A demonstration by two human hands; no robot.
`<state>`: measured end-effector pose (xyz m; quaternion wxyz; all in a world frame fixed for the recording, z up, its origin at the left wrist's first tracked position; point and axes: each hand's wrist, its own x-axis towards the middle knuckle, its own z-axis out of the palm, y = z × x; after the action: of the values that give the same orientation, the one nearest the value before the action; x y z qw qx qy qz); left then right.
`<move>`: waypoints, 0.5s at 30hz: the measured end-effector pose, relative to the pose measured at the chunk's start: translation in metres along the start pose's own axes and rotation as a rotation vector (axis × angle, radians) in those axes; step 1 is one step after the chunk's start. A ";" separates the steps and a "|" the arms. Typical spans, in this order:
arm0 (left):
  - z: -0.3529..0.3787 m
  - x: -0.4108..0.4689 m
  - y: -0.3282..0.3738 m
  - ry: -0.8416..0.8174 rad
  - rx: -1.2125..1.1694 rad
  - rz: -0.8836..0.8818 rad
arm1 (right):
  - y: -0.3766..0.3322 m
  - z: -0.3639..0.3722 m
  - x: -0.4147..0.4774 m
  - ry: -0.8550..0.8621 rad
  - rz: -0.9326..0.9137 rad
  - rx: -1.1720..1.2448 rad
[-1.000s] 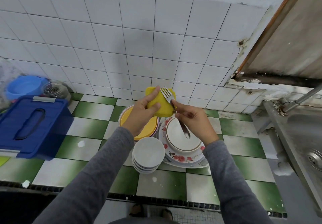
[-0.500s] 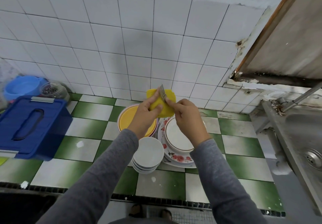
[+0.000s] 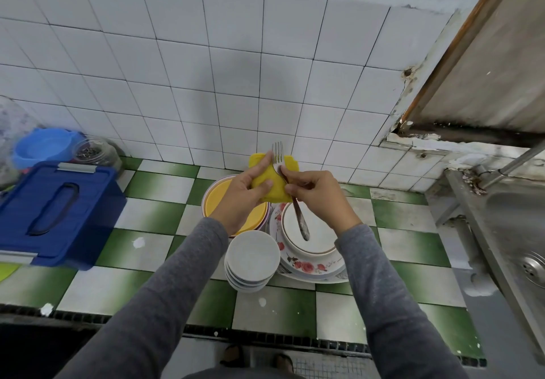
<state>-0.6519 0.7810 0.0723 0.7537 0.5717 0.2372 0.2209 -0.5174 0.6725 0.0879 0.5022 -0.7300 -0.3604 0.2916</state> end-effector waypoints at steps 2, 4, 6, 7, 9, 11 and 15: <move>-0.002 0.002 0.000 0.020 -0.028 0.003 | 0.002 0.000 -0.001 -0.028 0.025 0.017; -0.006 0.004 0.000 0.057 -0.058 0.003 | 0.005 -0.002 -0.003 -0.058 0.053 0.011; -0.009 0.005 -0.001 0.073 -0.039 0.009 | 0.006 -0.003 -0.005 -0.085 0.081 0.046; -0.010 0.005 -0.002 0.067 -0.029 0.013 | 0.006 -0.002 -0.005 -0.092 0.091 0.083; -0.009 0.005 -0.004 0.041 -0.020 0.013 | 0.004 -0.001 -0.005 -0.096 0.104 0.172; -0.008 0.005 -0.003 0.021 -0.007 0.014 | 0.004 0.001 -0.005 -0.092 0.120 0.230; -0.012 0.008 0.003 0.060 0.034 0.042 | 0.007 -0.002 -0.005 -0.118 0.137 0.193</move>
<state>-0.6533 0.7954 0.0711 0.7315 0.5825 0.2515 0.2498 -0.5170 0.6653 0.0825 0.5269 -0.6827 -0.3089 0.4012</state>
